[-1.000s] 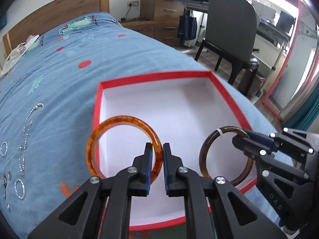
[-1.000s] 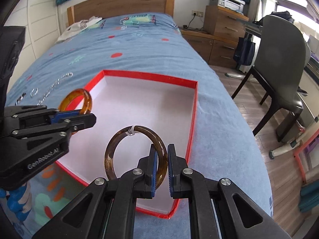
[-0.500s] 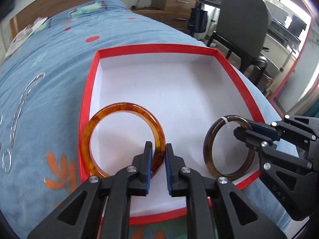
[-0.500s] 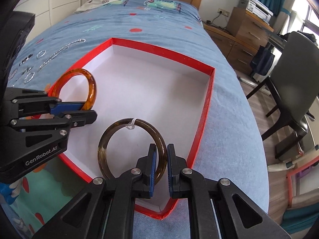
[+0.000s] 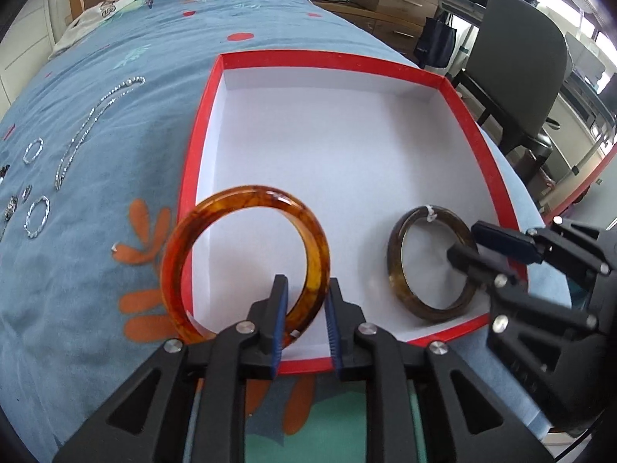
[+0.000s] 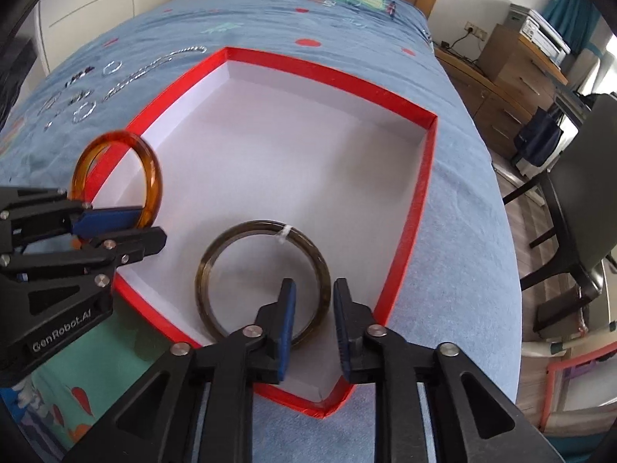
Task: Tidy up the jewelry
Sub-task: 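Carry both bangles into the red box and open both tools, then lift both tools away from the box back toward the jewelry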
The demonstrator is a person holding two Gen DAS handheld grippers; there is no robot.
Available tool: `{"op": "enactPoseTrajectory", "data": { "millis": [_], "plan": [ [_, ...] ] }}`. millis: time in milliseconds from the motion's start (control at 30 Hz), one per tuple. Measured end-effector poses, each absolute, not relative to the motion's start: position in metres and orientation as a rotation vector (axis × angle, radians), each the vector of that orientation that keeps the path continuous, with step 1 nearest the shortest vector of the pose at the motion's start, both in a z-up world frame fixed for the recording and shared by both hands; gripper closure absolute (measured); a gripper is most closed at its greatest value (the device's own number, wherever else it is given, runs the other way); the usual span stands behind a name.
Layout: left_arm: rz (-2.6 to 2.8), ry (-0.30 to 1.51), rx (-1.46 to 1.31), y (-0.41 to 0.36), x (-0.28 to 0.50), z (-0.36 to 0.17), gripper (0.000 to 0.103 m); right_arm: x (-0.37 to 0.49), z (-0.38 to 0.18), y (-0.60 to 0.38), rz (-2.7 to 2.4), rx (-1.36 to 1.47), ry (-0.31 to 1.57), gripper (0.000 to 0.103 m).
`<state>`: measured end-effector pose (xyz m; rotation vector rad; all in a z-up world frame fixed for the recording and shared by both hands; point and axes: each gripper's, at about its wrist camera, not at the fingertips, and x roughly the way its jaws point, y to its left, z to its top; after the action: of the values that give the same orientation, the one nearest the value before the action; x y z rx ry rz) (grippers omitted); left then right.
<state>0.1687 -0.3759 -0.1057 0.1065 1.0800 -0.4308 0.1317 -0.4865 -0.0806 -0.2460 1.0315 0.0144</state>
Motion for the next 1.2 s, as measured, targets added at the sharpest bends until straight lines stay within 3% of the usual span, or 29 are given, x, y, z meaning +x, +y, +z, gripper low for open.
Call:
{"op": "enactPoseTrajectory", "data": {
  "millis": [233, 300, 367, 467, 733, 1033, 1200],
  "plan": [
    [-0.523, 1.073, 0.076, -0.368, 0.167, -0.098, 0.075, 0.123, -0.07, -0.483, -0.01, -0.224, 1.042, 0.072],
    [-0.563, 1.076, 0.055, -0.367, 0.17, -0.092, 0.074, 0.118, -0.063, -0.482, -0.033, -0.225, 1.032, 0.059],
    [-0.596, 1.069, 0.029, -0.363, 0.171, -0.083, 0.074, 0.11, -0.052, -0.483, -0.047, -0.2, 1.011, 0.057],
    [-0.631, 1.038, -0.003, -0.354, 0.166, -0.064, 0.074, 0.098, -0.037, -0.484, -0.097, -0.188, 0.982, 0.043],
    [-0.634, 0.919, -0.021, -0.299, 0.138, -0.007, 0.073, 0.051, 0.004, -0.478, -0.191, -0.077, 0.911, 0.04],
    [-0.525, 0.82, 0.047, -0.194, 0.084, 0.044, 0.073, 0.006, 0.047, -0.402, -0.124, -0.039, 0.803, 0.036],
    [-0.404, 0.732, 0.068, -0.136, 0.045, 0.072, 0.063, -0.01, 0.066, -0.342, -0.045, -0.022, 0.739, 0.033]
  ]
}}
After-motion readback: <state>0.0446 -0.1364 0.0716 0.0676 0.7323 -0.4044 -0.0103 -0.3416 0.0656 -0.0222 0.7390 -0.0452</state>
